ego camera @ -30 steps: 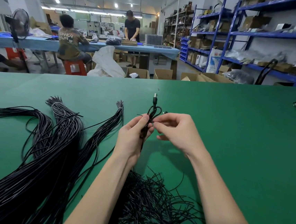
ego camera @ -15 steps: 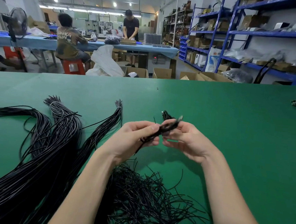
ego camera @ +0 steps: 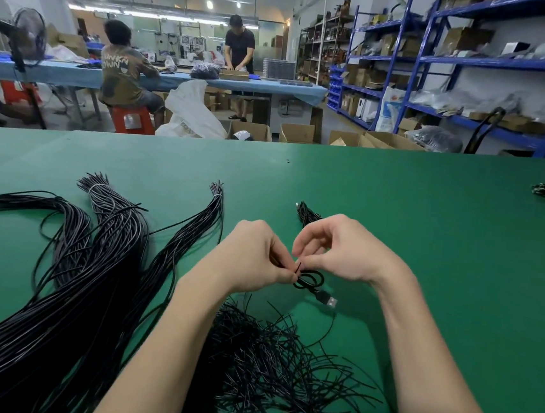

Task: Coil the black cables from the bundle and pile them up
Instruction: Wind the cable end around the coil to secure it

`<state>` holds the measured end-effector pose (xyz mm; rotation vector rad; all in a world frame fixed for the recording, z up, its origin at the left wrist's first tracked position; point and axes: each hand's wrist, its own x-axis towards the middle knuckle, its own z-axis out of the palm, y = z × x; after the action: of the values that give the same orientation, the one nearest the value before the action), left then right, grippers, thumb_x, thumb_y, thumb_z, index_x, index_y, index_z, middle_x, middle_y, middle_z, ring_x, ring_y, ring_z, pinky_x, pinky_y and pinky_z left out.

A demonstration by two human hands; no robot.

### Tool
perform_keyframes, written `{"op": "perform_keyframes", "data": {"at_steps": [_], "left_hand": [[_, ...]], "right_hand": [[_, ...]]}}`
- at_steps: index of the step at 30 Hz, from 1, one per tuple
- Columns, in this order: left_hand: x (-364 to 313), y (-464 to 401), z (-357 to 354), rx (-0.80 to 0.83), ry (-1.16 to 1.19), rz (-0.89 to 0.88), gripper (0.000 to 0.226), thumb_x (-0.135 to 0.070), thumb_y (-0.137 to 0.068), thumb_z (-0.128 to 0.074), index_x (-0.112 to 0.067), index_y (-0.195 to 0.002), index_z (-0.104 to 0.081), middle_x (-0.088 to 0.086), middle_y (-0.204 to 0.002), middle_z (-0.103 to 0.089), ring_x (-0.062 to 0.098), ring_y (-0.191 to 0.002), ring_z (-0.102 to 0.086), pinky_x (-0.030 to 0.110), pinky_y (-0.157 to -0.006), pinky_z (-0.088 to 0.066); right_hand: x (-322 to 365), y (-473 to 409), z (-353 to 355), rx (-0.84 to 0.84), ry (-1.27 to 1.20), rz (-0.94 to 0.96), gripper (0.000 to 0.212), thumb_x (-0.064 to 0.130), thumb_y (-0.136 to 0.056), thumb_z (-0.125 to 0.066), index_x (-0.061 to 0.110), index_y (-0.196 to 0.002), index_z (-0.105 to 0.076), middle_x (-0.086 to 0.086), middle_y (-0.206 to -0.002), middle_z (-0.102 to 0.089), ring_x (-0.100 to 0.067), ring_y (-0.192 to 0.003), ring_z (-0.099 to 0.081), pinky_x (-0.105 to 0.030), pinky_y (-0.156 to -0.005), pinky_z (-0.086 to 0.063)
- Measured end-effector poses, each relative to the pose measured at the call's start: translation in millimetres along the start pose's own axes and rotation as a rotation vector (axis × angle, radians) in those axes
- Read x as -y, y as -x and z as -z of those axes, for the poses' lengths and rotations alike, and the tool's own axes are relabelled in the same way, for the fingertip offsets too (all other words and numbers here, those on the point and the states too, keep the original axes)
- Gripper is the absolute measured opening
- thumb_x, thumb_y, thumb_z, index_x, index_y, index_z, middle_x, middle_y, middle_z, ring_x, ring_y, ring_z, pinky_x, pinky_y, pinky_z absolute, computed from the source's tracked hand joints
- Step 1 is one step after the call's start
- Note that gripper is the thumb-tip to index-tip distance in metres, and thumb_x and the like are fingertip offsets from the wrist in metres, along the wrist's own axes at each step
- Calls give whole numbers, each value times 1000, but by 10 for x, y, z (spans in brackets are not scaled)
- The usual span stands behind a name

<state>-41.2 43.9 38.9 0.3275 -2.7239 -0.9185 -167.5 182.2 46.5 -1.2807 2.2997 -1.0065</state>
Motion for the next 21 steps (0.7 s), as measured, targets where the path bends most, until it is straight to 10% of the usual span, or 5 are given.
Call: {"op": "perform_keyframes", "data": {"at_steps": [10,13,21], "left_hand": [[66,-85,-124,-373,261,234,8,-24,-71,-81,-24,-64,-79,-14,-58,-70,-4,-53,-60,9,-54,-44],[109,-98,-109,-302,546,308,11,-21,-77,-80,-17,-67,-80,3,-67,-75,14,-63,-64,32,-72,-56],[220,-115,-67,-55,1172,468,11,-1,-86,-70,2,-96,-70,19,-86,-74,27,-83,-70,34,-95,-54]], "right_hand": [[247,-96,-253,-424,273,87,21,13,-77,-65,33,-75,-73,18,-65,-68,-8,-72,-66,-27,-74,-53],[204,-96,-249,-444,233,131,21,13,-80,-70,32,-80,-78,19,-68,-71,-1,-71,-66,-21,-74,-51],[152,-65,-233,-409,13,234,20,3,-85,-73,22,-87,-76,6,-77,-73,-7,-75,-69,-17,-69,-55]]}}
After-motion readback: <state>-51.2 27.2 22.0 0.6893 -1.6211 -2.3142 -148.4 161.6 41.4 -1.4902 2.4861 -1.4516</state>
